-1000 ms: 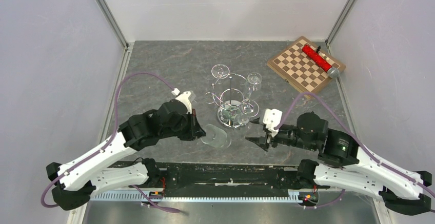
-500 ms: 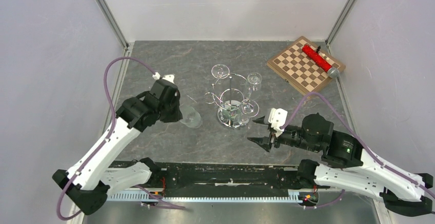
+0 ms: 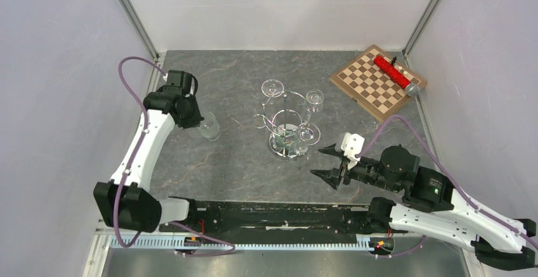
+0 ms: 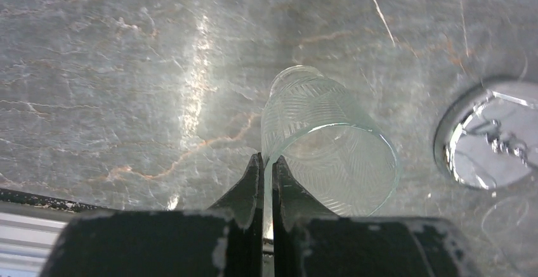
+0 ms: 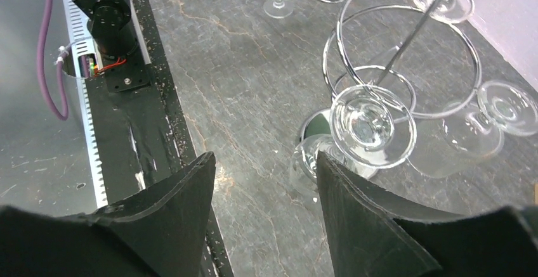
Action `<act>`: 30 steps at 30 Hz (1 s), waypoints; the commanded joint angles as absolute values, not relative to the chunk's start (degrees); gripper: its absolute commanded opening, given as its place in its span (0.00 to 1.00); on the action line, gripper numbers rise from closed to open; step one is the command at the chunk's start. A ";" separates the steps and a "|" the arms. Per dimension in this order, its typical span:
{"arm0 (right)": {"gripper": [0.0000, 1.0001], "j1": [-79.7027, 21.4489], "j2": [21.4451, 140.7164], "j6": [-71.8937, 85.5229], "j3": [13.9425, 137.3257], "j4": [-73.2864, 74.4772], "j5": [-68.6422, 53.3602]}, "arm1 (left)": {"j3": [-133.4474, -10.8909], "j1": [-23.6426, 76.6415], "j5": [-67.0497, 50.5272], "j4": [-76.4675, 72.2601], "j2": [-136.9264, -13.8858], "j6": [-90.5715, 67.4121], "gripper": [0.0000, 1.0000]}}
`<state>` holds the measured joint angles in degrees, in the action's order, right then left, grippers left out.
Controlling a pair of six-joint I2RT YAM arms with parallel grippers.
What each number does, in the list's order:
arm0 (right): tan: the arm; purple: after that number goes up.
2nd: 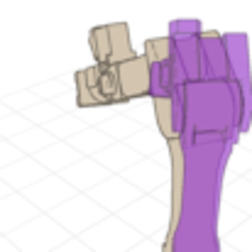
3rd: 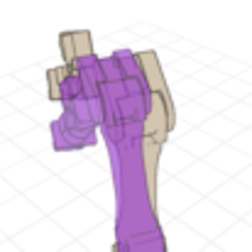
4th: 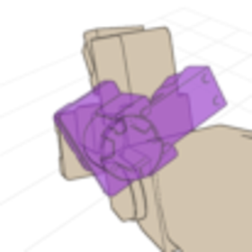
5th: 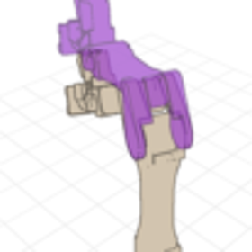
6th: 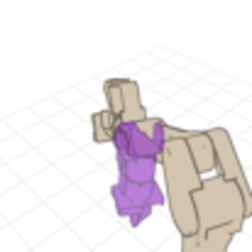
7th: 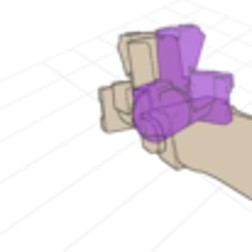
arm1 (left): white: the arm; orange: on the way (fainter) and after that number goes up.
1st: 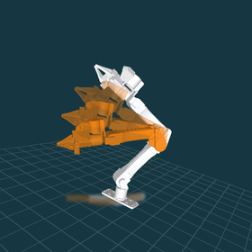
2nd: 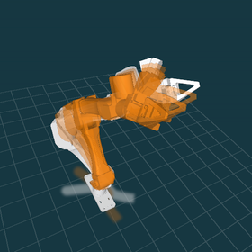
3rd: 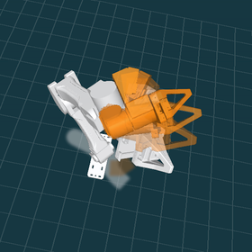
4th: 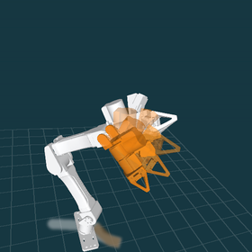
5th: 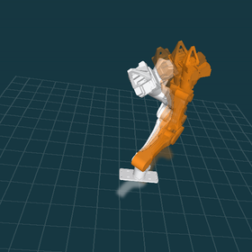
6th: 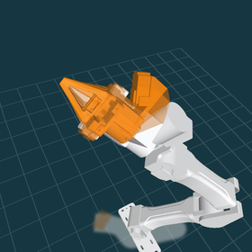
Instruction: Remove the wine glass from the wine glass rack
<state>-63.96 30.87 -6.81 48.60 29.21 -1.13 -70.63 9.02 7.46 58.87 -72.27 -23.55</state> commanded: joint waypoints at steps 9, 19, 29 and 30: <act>0.63 -64.06 26.21 -0.85 45.63 29.58 6.31 | -83.98 3.18 9.85 51.03 -85.74 -20.56 0.02; 0.63 -64.08 21.22 2.35 43.51 29.82 6.25 | -91.66 1.23 9.86 49.33 -96.13 -20.29 0.02; 0.64 -64.07 20.91 3.31 43.53 30.29 6.06 | -98.49 0.36 9.77 47.97 -104.53 -18.77 0.02; 0.64 -64.07 20.87 3.45 43.50 30.32 6.15 | -99.09 0.27 9.84 47.99 -105.16 -18.64 0.02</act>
<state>-63.96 21.21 2.31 43.86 30.96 5.08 -93.93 0.95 8.97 51.55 -103.68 -21.63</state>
